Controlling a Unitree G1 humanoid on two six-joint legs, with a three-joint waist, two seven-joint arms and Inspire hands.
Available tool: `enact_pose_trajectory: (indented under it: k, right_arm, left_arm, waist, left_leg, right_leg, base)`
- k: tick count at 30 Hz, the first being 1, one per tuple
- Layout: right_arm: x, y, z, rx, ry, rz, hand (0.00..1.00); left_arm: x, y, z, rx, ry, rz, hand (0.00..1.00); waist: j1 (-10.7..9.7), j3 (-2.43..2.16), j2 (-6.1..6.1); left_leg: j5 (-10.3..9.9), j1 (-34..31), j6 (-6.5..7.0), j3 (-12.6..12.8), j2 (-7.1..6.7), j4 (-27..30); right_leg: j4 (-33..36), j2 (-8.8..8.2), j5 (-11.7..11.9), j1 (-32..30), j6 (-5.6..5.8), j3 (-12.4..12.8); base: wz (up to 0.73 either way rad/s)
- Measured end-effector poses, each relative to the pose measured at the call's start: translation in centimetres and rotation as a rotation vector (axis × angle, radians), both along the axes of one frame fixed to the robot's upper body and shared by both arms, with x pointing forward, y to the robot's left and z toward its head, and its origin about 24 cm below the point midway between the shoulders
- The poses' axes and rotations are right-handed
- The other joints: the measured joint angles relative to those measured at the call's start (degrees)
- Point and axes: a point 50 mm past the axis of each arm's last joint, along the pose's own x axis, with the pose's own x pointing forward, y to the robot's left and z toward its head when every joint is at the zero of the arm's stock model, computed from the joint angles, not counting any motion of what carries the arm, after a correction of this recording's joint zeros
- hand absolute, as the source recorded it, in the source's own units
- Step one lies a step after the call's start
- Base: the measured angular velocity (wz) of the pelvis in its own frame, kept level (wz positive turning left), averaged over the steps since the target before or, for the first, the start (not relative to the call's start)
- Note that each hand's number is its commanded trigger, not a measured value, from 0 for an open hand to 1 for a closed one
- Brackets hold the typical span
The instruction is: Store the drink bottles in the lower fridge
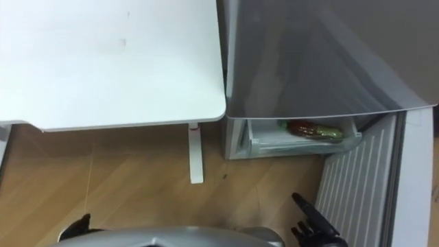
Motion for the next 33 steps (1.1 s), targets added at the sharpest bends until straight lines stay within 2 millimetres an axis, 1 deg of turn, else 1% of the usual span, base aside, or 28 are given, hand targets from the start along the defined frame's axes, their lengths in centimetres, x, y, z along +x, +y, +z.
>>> enact_pose_trajectory:
  k: [2,6,8,13,19,22,23,26,28,31,33]
  right_arm:
    - [-0.7,0.0,0.0,0.001,0.016,-0.006,0.00]
    - [-2.0,0.4,-0.2,0.010,0.068,-0.023,0.00]
    - [-2.5,0.6,-0.3,0.012,0.095,-0.008,0.00]
    - [-3.0,1.1,-0.4,0.015,0.151,0.045,0.00]
    - [-3.3,1.2,-0.5,0.021,0.192,0.036,0.00]
    - [-3.3,1.4,-0.5,0.015,0.218,0.018,0.00]
    - [-3.0,1.5,-0.6,0.015,0.220,-0.023,0.00]
    - [-2.3,1.6,-0.7,0.015,0.231,-0.077,0.00]
    - [-1.8,1.6,-0.7,0.011,0.234,-0.090,0.00]
    - [-1.3,1.5,-0.7,0.001,0.238,-0.111,0.00]
    - [-0.6,1.2,-0.6,-0.004,0.206,-0.152,0.00]
  left_arm:
    - [-0.1,-0.1,0.0,0.000,0.006,0.007,0.00]
    - [0.1,-0.7,-0.2,-0.020,-0.009,0.047,0.00]
    - [0.2,-0.8,-0.3,-0.023,-0.011,0.049,0.00]
    - [0.0,-1.1,-0.4,-0.028,-0.003,0.057,0.00]
    - [-0.8,-0.9,-0.5,-0.020,0.019,0.091,0.00]
    - [-1.1,-0.9,-0.5,-0.011,0.033,0.096,0.00]
    - [-1.3,-0.9,-0.5,-0.010,0.038,0.097,0.00]
    - [-1.0,-1.0,-0.5,-0.013,0.034,0.097,0.00]
    - [-1.2,-1.1,-0.6,-0.016,0.037,0.099,0.00]
    - [-1.1,-1.4,-0.6,-0.013,0.036,0.102,0.00]
    - [-1.1,-1.7,-0.7,-0.009,0.041,0.095,0.00]
  waist:
    - [-0.1,0.02,-0.02]
    - [-0.2,0.31,-0.41]
    - [-0.2,0.35,-0.51]
    - [-0.3,0.34,-0.77]
    - [-0.1,0.27,-0.75]
    - [-0.3,0.33,-0.77]
    - [-0.3,0.23,-0.49]
    - [-0.7,0.33,-0.42]
    - [-0.3,0.16,0.04]
    - [-0.4,0.26,0.31]
    - [-0.5,0.24,0.74]
  left_leg:
    - [-0.1,0.1,-0.09,0.0,0.09,0.0]
    - [-0.2,0.5,-0.24,-0.2,0.15,-0.1]
    - [-0.2,0.5,-0.29,-0.1,0.19,-0.2]
    - [-0.4,0.6,-0.27,-0.1,0.19,-0.2]
    - [-0.6,0.7,-0.25,-0.2,0.20,-0.1]
    - [-0.6,0.6,-0.27,-0.3,0.22,-0.1]
    - [-0.6,0.6,-0.26,-0.9,0.18,-0.1]
    - [-0.7,0.5,-0.26,-1.0,0.13,0.0]
    - [-0.7,0.5,-0.27,-0.9,0.15,0.1]
    - [-0.9,0.5,-0.32,-1.2,0.17,0.4]
    - [-1.1,0.5,-0.30,-1.2,0.18,0.8]
  right_leg:
    - [0.1,0.07,-0.2,0.1,-0.09,0.0]
    - [0.1,0.15,-0.5,0.8,-0.15,-0.2]
    - [0.1,0.21,-0.6,0.7,-0.19,-0.1]
    - [0.1,0.18,-0.7,0.8,-0.16,-0.2]
    - [0.1,0.20,-0.7,0.9,-0.14,-0.2]
    - [0.1,0.21,-0.7,1.1,-0.14,-0.3]
    - [0.0,0.19,-0.8,1.2,-0.13,-0.5]
    - [0.1,0.14,-0.9,1.2,-0.11,-0.7]
    - [0.1,0.15,-0.9,1.3,-0.12,-0.7]
    - [0.0,0.17,-1.0,1.4,-0.15,-0.9]
    - [0.1,0.17,-1.1,1.7,-0.11,-1.0]
  base:
    - [0.00]
    - [0.02]
    - [0.00]
    - [0.00]
    - [0.00]
    - [0.02]
    - [0.07]
    - [0.06]
    - [0.00]
    - [0.03]
    - [0.03]
